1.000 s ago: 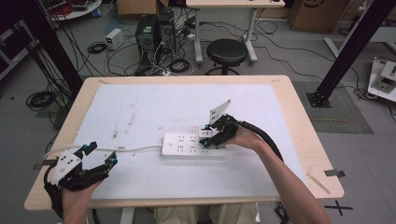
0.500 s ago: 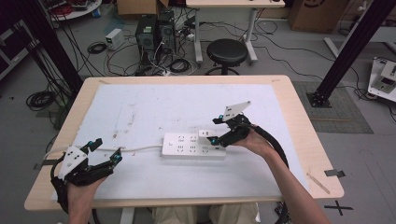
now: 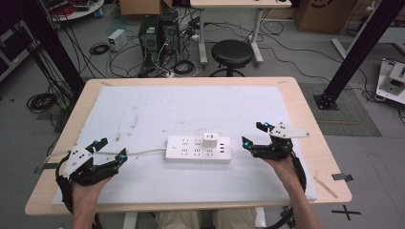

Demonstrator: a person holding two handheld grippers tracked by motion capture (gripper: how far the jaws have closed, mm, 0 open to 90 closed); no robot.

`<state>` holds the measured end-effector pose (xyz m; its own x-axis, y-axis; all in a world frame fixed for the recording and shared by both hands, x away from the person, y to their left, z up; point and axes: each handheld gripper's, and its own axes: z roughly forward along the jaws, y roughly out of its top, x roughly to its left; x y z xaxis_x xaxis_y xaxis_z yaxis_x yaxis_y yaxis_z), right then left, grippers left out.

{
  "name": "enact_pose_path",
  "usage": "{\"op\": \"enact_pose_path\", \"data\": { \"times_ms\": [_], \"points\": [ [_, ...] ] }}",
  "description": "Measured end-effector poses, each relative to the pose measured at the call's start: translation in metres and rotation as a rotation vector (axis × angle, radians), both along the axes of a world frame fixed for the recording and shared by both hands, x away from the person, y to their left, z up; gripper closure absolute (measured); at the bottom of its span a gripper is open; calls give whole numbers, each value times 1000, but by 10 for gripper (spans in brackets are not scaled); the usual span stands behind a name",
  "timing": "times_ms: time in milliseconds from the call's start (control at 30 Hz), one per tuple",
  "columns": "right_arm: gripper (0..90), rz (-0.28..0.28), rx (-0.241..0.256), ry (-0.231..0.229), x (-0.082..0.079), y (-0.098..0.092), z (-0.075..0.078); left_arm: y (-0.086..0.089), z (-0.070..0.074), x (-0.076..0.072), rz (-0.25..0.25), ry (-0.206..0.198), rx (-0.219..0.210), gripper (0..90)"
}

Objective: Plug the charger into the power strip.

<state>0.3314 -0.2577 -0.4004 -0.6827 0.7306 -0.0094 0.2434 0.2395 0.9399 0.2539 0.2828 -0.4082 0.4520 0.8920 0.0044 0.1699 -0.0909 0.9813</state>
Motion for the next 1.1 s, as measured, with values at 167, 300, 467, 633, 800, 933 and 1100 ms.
{"op": "enact_pose_path", "data": {
  "times_ms": [167,300,467,633,800,933,1100],
  "points": [
    [206,-51,31,-10,-15,-13,-6,-3,0,4,-9,0,4,218],
    [206,-110,66,-17,-26,-25,-11,-4,0,5,-10,1,4,217],
    [206,-152,88,-16,-34,-35,-12,-3,-1,5,-9,4,3,218],
    [206,-178,98,-24,-43,-40,-14,2,-1,5,-1,5,2,217],
    [206,-184,99,-17,-48,-45,-17,5,-2,5,12,2,-5,217],
    [206,-191,101,-16,-50,-48,-19,5,-2,5,8,7,-4,218],
    [206,-199,105,-10,-52,-51,-20,3,-2,7,2,7,-5,217]
  ]
}}
